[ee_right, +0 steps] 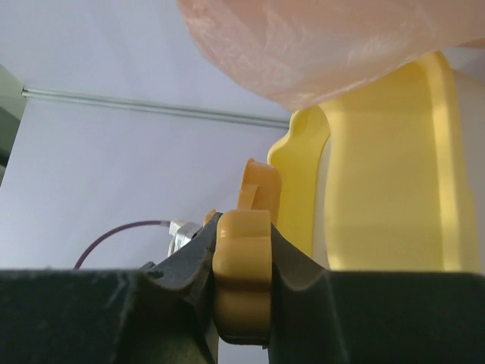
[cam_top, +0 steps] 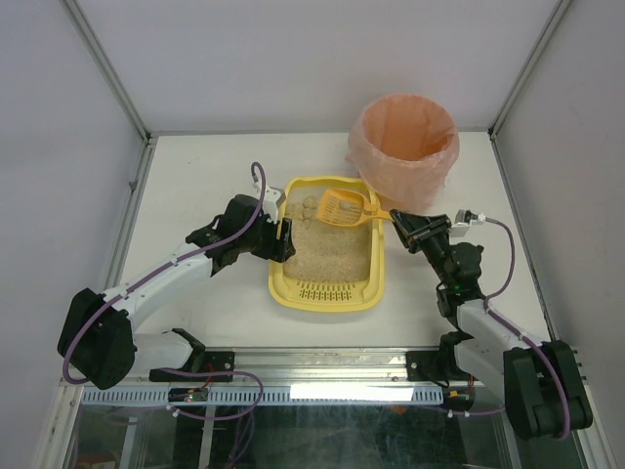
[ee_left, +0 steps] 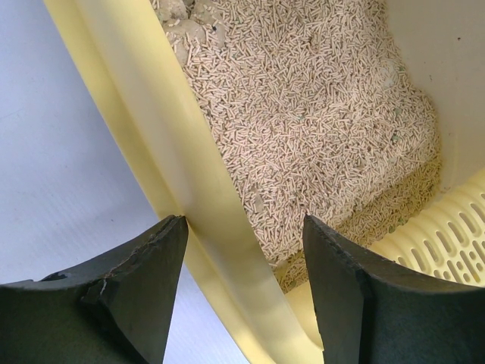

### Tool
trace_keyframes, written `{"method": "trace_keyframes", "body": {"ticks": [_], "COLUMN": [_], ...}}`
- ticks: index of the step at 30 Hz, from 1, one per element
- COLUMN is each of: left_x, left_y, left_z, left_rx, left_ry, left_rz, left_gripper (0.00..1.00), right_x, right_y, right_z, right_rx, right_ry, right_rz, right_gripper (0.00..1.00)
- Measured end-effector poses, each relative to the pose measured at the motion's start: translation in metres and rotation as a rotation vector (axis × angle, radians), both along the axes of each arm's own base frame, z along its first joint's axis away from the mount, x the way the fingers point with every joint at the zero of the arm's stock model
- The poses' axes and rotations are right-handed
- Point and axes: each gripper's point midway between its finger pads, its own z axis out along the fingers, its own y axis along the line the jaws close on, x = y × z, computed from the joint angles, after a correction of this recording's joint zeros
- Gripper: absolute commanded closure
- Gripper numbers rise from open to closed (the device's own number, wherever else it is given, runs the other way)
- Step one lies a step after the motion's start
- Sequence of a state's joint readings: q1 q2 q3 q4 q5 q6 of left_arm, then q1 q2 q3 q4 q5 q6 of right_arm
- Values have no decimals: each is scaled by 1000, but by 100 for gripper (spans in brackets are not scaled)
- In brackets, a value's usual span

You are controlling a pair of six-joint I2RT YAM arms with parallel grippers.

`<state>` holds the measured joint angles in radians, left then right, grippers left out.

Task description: Clean the litter box

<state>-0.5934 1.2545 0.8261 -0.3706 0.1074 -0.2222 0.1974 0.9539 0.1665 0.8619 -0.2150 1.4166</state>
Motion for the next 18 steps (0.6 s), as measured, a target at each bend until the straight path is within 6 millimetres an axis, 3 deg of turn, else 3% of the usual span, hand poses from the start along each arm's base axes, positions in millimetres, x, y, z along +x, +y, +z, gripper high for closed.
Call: {"method": "trace_keyframes", "body": {"ticks": [6,11,18], "left_x": [1,1,1], "left_y": [2,2,2], "left_z": [0,-1,-1], "left_rx": [1,2,3], "left_ry": [2,3,3], "left_rz": [6,6,7], "left_gripper": [36,35,29], "right_x": [2,3,9], "right_y": [-1,3,4], "right_z": [-3,10,70], "right_rx": [-5,-20,-55], "right_ry": [21,-1,-95], "right_rz": [8,36,48], "right_gripper": [100,100,100]}}
